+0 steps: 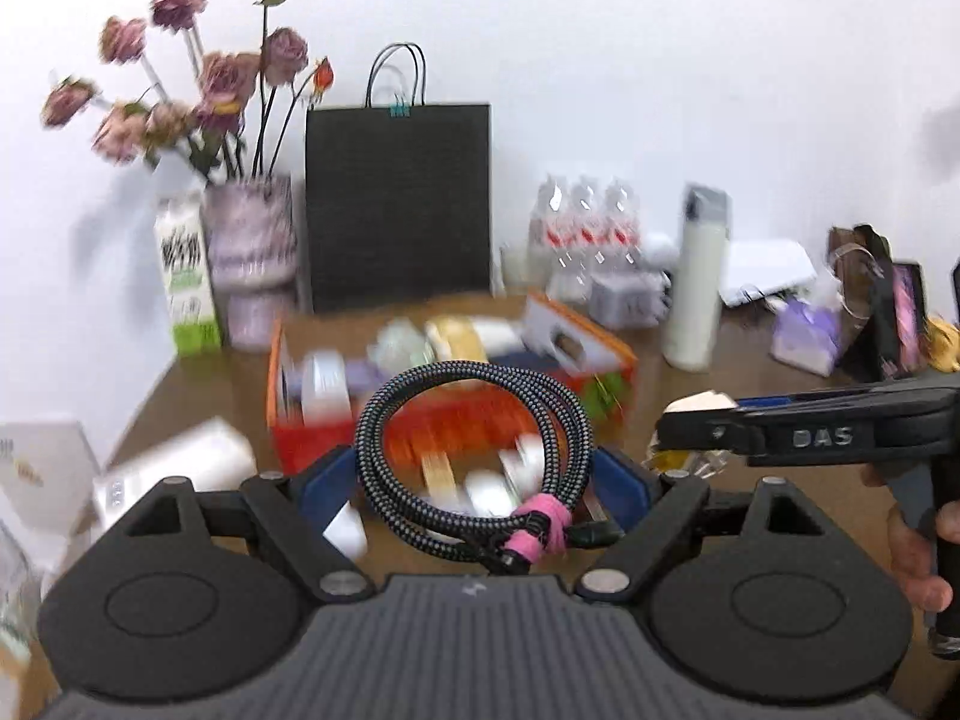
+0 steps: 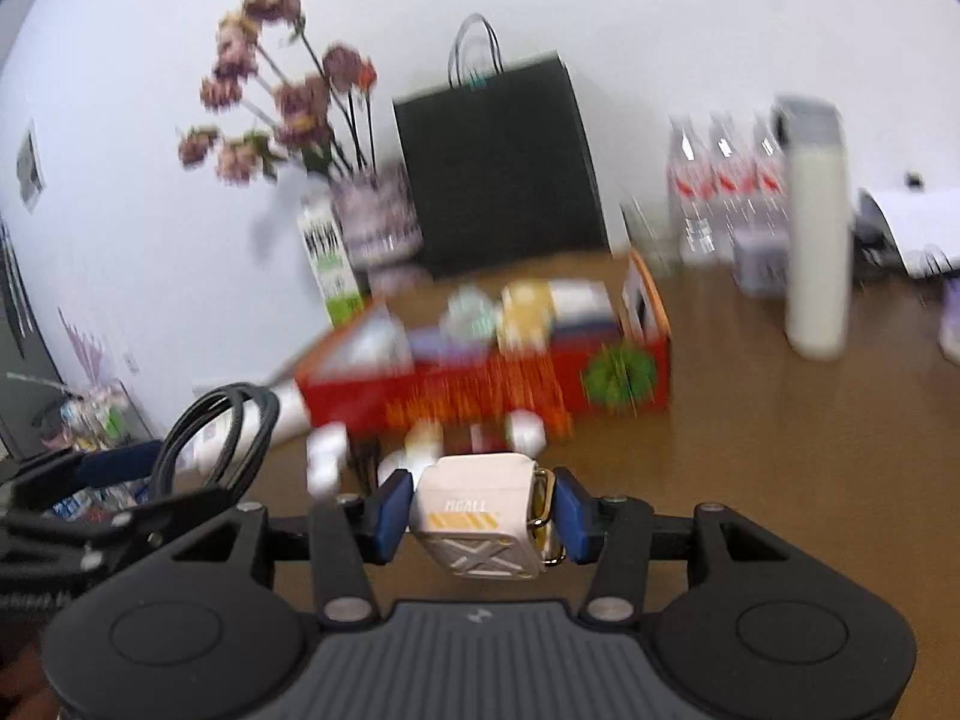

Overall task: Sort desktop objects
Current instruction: 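Carry the cable and white cube over the box and release them inside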

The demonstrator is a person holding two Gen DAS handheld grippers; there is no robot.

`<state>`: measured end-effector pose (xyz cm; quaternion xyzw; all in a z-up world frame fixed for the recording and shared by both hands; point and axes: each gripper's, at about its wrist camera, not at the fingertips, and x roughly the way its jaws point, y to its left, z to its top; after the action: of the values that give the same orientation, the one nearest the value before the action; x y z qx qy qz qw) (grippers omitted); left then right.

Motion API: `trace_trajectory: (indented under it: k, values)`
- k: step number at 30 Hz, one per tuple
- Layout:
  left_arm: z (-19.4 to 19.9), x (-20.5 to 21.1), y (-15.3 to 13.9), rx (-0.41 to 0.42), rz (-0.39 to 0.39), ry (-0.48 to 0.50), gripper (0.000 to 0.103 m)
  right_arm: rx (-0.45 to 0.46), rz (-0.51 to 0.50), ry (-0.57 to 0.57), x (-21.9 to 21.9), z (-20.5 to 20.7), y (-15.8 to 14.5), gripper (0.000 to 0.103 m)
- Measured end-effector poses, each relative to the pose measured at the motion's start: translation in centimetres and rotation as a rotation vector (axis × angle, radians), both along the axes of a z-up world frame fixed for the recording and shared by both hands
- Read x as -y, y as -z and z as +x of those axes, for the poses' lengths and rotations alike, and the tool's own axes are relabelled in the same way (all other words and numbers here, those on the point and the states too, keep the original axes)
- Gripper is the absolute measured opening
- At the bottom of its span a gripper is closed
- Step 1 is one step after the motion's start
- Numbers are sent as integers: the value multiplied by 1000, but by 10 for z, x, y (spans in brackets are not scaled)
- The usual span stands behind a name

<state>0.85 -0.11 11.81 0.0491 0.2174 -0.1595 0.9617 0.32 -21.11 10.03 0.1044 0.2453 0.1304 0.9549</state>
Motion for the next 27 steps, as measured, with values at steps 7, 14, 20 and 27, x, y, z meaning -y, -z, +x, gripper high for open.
trace_trajectory:
  k: [7, 14, 20, 27]
  values:
    - [181, 27, 10, -167, 60, 31, 86, -152, 74, -15, -11, 178, -25, 48]
    - [246, 28, 66, -309, 192, 18, 89, -388, -43, 3, -40, 265, 40, 48]
    - [242, -6, 54, -302, 55, 69, 93, -396, -84, 40, -40, 263, 43, 55]
    - [202, -40, -15, -193, -38, -51, 97, -229, -95, 35, -28, 221, -27, 72]
